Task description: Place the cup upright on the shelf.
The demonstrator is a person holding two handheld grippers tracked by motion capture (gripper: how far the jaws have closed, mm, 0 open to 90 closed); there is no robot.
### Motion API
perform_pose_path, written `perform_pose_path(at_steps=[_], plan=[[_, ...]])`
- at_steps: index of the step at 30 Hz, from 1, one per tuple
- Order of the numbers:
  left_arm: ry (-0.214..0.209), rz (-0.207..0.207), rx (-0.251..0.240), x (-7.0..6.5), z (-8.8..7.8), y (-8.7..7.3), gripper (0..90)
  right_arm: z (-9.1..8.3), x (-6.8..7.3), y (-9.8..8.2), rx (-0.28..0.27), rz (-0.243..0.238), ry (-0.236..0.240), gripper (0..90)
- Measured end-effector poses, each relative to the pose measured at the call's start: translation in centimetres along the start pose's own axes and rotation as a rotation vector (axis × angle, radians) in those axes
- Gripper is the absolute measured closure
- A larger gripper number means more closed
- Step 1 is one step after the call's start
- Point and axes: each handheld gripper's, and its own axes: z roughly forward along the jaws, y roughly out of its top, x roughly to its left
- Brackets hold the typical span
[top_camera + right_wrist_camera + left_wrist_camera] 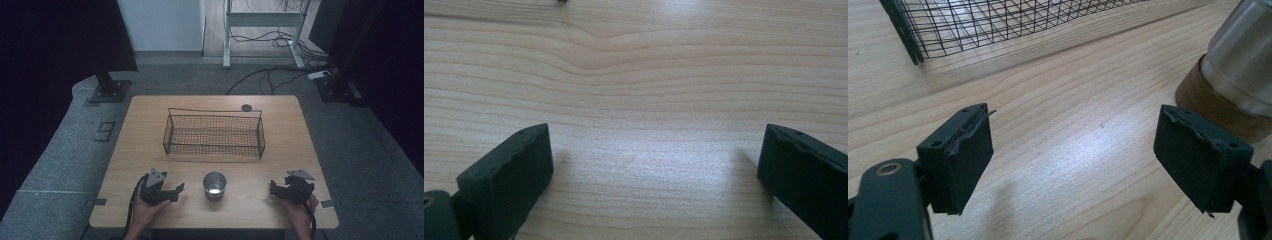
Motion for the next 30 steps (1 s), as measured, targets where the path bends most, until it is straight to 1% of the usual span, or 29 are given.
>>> perform_pose_path(at_steps=[4, 9, 12, 13, 16, 20, 25, 30], plan=[[0.002, 0.0, 0.006, 0.1, 0.0, 0.0, 16.0, 0.0, -0.1, 0.0, 0.002, -0.013, 0.015, 0.5], [0.006, 0.001, 0.008, 0.1, -0.1, 0.0, 16.0, -0.1, -0.2, -0.1, -0.005, -0.019, 0.022, 3.3], [0.001, -0.007, -0.003, 0.2, -0.4, 0.0, 16.0, -0.2, -0.2, -0.1, -0.008, -0.02, 0.023, 4.2], [-0.006, -0.017, -0.017, 0.3, -0.7, 0.1, 16.0, -0.2, -0.2, -0.1, -0.011, -0.019, 0.023, 5.0], [-0.007, -0.015, -0.028, 0.3, -1.0, 0.3, 16.0, -0.3, -0.2, -0.2, -0.014, -0.023, 0.026, 5.9], [-0.006, -0.012, -0.026, 0.2, -0.9, 0.3, 16.0, -0.3, -0.2, -0.2, -0.015, -0.025, 0.027, 6.5], [-0.006, -0.011, -0.027, 0.1, -1.0, 0.3, 16.0, -0.4, -0.3, -0.2, -0.023, -0.02, 0.023, 9.6], [-0.014, -0.013, -0.028, -0.1, -1.1, 0.4, 16.0, -0.4, -0.4, -0.3, -0.026, -0.021, 0.022, 10.5]])
